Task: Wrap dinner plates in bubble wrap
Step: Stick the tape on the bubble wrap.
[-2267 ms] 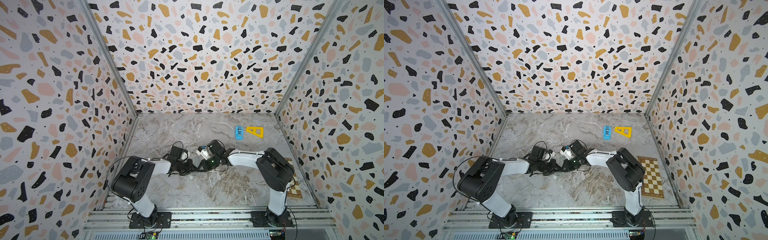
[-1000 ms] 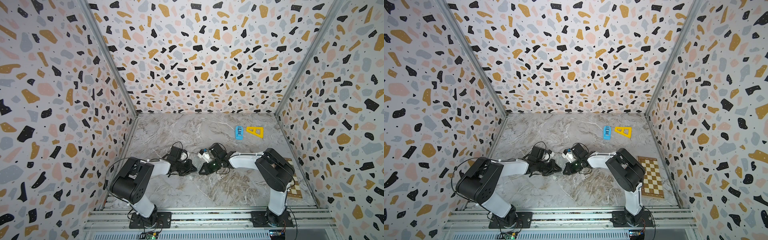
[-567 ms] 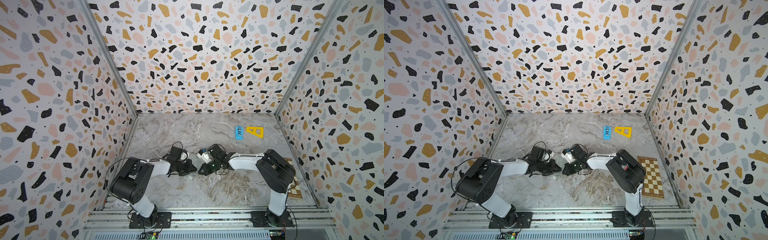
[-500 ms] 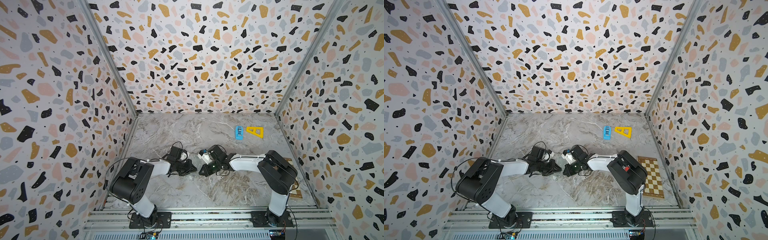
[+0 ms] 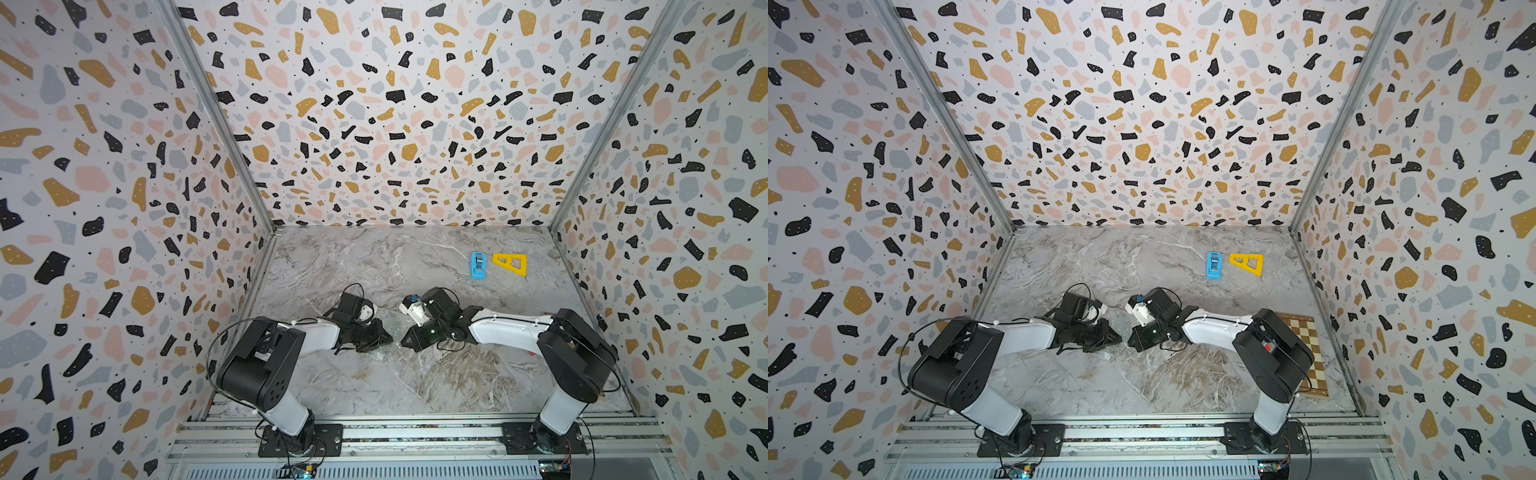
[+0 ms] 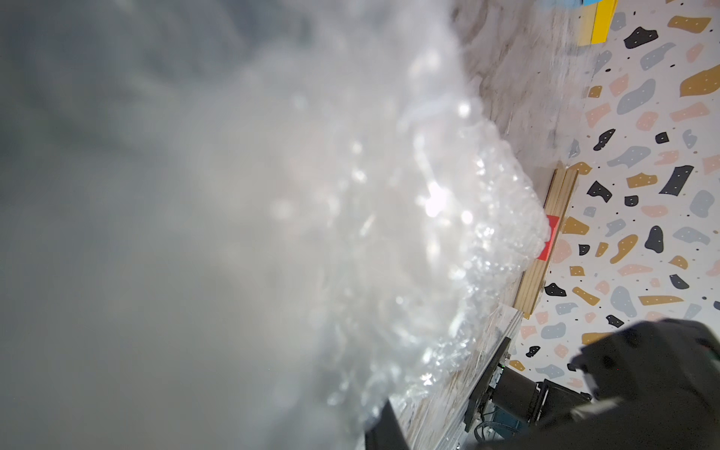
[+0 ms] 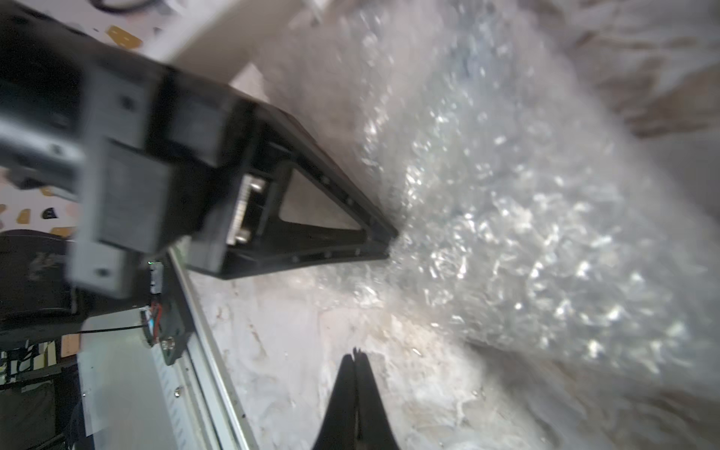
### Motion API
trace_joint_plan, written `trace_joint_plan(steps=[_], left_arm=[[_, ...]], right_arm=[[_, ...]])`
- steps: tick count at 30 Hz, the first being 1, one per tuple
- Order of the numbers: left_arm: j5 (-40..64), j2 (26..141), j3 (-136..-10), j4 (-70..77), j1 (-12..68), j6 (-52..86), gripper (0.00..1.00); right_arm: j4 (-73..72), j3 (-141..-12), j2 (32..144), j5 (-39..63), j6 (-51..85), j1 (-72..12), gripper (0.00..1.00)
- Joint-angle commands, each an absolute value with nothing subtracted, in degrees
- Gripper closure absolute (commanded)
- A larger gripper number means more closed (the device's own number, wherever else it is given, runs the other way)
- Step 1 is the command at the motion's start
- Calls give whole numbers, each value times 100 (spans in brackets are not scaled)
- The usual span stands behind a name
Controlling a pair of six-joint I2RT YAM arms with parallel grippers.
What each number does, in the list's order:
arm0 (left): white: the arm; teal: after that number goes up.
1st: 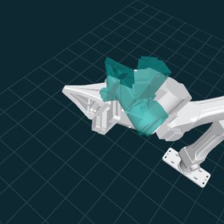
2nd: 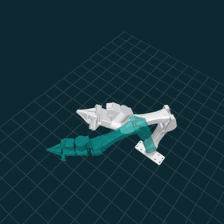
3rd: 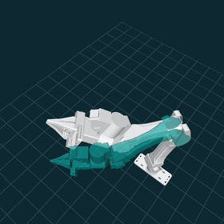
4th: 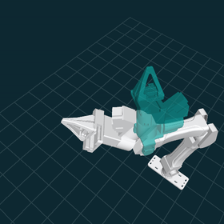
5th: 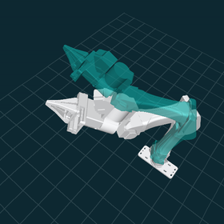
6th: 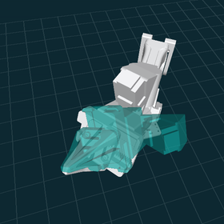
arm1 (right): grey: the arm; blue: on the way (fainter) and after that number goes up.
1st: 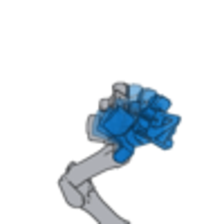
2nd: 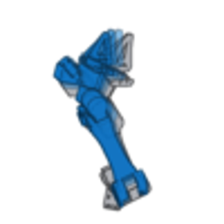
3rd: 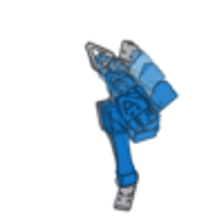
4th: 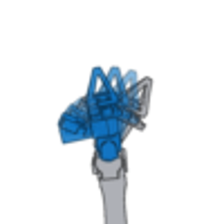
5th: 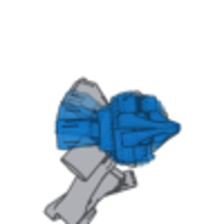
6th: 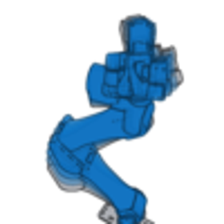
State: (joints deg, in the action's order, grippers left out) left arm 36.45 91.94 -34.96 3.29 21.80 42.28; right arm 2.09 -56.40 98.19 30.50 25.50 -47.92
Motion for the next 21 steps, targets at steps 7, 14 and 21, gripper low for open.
trace_joint_plan(steps=[7, 14, 21], left_arm=[[3223, 9064, -3374, -671, 2136, 4263, 86], [3292, 8871, -3404, -822, 1995, 4206, 85], [3717, 8696, -3338, -699, 1474, 4197, 85]], right_arm=[[-312, -5986, 10456, 3474, 2672, -4999, 96], [-518, -5873, 10910, 3289, 2629, -4992, 96], [-451, -5793, 10956, 3120, 2563, -4992, 96]])
